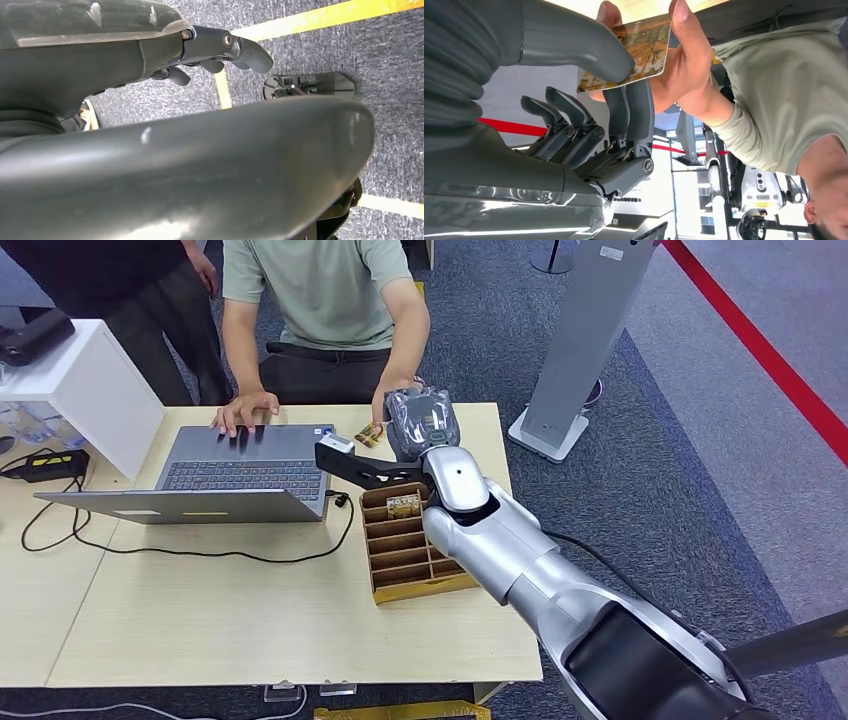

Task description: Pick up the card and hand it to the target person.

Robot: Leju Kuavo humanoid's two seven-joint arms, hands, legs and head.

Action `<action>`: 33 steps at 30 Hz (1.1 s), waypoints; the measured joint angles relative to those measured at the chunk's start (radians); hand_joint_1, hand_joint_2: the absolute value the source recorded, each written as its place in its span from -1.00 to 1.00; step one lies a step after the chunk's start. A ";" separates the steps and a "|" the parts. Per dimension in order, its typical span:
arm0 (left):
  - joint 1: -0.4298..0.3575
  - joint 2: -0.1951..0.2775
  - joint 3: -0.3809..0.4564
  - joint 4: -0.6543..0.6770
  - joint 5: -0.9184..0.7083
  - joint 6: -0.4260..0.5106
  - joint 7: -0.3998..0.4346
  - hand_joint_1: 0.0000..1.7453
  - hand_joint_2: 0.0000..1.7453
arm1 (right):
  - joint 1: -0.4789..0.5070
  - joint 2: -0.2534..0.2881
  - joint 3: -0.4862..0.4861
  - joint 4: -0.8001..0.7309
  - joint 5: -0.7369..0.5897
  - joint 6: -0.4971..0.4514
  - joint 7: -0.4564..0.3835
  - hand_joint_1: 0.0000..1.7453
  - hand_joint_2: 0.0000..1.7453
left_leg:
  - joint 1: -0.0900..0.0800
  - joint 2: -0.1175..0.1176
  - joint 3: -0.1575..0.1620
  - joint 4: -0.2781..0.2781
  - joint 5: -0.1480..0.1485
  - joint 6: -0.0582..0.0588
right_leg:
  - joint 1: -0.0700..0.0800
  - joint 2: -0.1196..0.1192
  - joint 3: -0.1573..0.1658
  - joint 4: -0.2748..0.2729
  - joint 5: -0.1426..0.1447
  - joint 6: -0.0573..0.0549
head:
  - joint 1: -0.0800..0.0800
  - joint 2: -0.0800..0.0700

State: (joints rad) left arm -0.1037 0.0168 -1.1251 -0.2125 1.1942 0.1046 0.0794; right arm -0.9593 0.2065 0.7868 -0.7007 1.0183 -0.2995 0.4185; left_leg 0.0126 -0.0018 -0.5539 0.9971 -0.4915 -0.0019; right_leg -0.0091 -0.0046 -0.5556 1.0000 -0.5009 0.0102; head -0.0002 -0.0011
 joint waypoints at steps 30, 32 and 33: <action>0.000 0.006 -0.007 0.000 0.012 -0.003 -0.008 -1.00 -1.00 | 0.000 0.001 0.010 0.054 -0.014 0.008 -0.006 -1.00 1.00 | 0.000 0.000 0.000 0.000 0.000 0.000 | 0.000 0.000 0.000 0.000 0.000 0.000 | 0.000 0.000; 0.000 0.006 -0.007 0.000 0.017 -0.002 -0.005 -1.00 -1.00 | 0.000 0.001 0.010 0.053 -0.021 0.009 -0.009 -1.00 1.00 | 0.000 0.000 0.000 0.000 0.000 0.000 | 0.000 0.000 0.000 0.000 0.000 0.000 | 0.000 0.000; 0.000 0.006 -0.007 0.000 0.018 -0.002 -0.004 -1.00 -1.00 | 0.000 0.001 0.010 0.053 -0.023 0.009 -0.010 -1.00 1.00 | 0.000 0.000 0.000 0.000 0.000 0.000 | 0.000 0.000 0.000 0.000 0.000 0.000 | 0.000 0.000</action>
